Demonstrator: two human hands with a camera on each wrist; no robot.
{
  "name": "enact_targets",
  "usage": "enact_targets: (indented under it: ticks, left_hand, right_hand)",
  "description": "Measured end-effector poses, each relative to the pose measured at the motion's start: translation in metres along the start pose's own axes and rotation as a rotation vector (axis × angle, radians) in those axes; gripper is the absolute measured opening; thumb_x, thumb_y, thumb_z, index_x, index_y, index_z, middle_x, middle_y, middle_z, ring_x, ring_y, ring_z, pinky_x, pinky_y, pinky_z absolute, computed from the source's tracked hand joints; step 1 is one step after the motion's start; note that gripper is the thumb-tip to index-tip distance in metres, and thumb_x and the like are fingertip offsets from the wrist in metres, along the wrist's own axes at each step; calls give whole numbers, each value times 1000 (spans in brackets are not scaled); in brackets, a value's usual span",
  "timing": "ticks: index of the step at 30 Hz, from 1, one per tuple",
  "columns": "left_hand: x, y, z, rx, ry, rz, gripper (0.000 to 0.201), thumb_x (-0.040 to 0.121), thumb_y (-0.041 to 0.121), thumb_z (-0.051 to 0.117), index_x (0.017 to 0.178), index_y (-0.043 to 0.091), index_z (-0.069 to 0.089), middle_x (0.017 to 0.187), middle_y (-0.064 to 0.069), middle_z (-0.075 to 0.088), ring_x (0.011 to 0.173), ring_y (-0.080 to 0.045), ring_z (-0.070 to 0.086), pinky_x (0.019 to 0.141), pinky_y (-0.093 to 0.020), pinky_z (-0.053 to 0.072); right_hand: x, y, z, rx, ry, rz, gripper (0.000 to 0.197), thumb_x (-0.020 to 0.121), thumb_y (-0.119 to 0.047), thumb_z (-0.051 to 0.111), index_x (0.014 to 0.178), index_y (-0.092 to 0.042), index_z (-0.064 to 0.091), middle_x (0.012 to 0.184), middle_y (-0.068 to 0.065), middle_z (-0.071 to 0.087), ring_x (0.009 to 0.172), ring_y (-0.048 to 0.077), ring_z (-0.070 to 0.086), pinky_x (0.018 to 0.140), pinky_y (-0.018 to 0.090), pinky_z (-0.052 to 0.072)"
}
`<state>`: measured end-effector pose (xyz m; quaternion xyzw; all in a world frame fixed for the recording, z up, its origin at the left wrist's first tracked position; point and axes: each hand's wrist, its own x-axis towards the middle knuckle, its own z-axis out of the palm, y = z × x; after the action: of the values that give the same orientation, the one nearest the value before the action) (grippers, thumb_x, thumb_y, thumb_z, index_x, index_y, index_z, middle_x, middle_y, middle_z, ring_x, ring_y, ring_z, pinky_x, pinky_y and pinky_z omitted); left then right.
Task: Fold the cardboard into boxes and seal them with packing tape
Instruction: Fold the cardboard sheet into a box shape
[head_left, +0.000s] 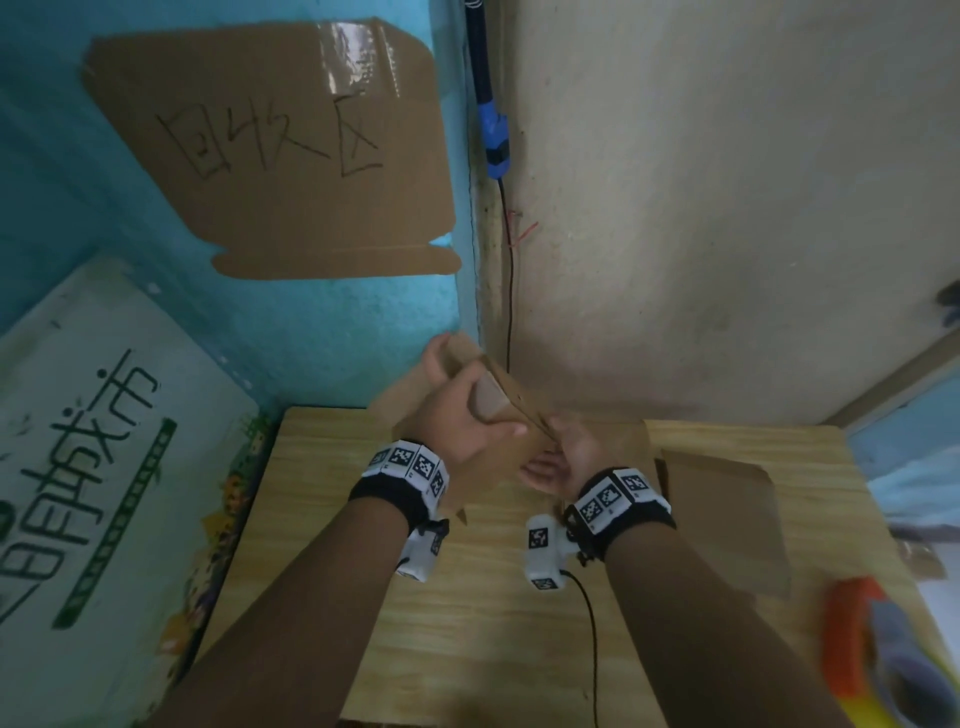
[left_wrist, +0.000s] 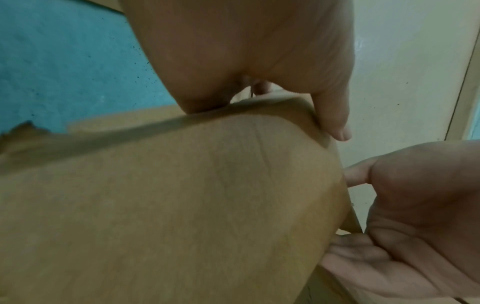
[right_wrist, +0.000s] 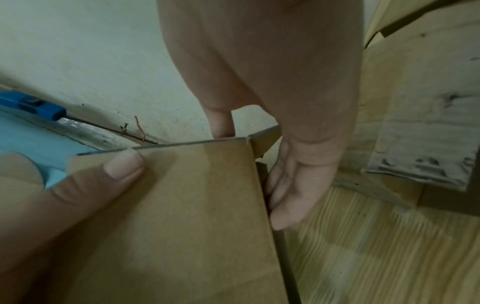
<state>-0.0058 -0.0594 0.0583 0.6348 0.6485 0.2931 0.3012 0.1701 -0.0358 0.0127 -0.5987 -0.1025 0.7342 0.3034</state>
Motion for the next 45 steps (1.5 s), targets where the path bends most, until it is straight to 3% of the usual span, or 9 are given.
enact_targets:
  ticks: [4, 7, 19, 21, 25, 31, 37, 40, 45]
  left_hand:
    - [0, 0, 8, -54, 95, -34, 117, 54, 34, 102, 146, 29, 30, 164, 12, -6, 144, -20, 35, 116, -37, 40]
    - [-1, -3, 10, -69, 93, -60, 139, 53, 30, 103, 158, 23, 12, 156, -1, 18, 143, -21, 32, 120, -39, 34]
    - [-33, 9, 8, 192, -148, 77, 130, 52, 44, 101, 151, 40, 17, 143, 9, 25, 118, -22, 58, 96, -42, 58]
    - [-41, 15, 13, 208, -147, 86, 130, 52, 42, 101, 152, 39, 18, 143, 8, 24, 114, -22, 61, 93, -40, 58]
    - [-53, 29, 18, 223, -121, 96, 126, 54, 38, 101, 151, 34, 20, 143, 5, 24, 107, -19, 62, 89, -32, 57]
    - [-70, 51, 26, 301, -136, 142, 126, 58, 39, 99, 153, 35, 15, 141, 5, 22, 91, -19, 66, 82, -33, 61]
    - [-85, 67, 35, 373, -115, 258, 133, 61, 36, 98, 159, 31, 8, 153, -3, 12, 55, -6, 55, 44, -11, 40]
    - [-85, 75, 43, 400, -124, 320, 124, 65, 31, 96, 158, 28, 14, 150, -2, 15, 54, -1, 49, 43, -11, 39]
    - [-95, 94, 59, 494, -112, 501, 82, 81, 37, 71, 151, 23, 30, 142, -11, 28, 66, -15, 59, 50, -21, 51]
  right_hand:
    - [-6, 3, 2, -45, 11, 7, 43, 107, -28, 61, 139, -2, 53, 130, 28, 63, 115, 42, 66, 81, 53, 60]
    - [-8, 10, 0, -89, 18, 14, 43, 106, -32, 61, 139, -5, 52, 124, 29, 63, 108, 43, 66, 82, 54, 60]
    - [-35, 30, -23, -639, -54, 159, 85, 93, -84, 43, 137, -11, 51, 109, 31, 75, 86, 42, 80, 79, 50, 66]
    - [-41, 27, -27, -716, -50, 121, 70, 97, -75, 51, 142, -22, 47, 129, 32, 68, 96, 45, 77, 76, 50, 65]
    - [-51, 23, -36, -666, -51, 82, 98, 87, -86, 53, 158, -19, 44, 157, 23, 48, 143, 47, 49, 109, 54, 47]
    - [-81, 2, -55, -673, -176, 96, 97, 95, -83, 41, 166, -19, 30, 169, 25, 31, 155, 43, 33, 122, 51, 32]
    - [-57, 2, -66, -478, -328, 126, 158, 31, -75, 97, 165, -49, 18, 173, 31, 1, 139, 70, 37, 105, 73, 44]
    - [-52, 4, -73, -518, -383, 122, 134, 40, -65, 99, 158, -41, 40, 170, 25, 22, 138, 66, 43, 104, 76, 45]
    - [-59, 1, -84, -458, -350, 63, 68, 90, -63, 65, 141, -18, 62, 142, 26, 62, 123, 50, 65, 97, 67, 57]
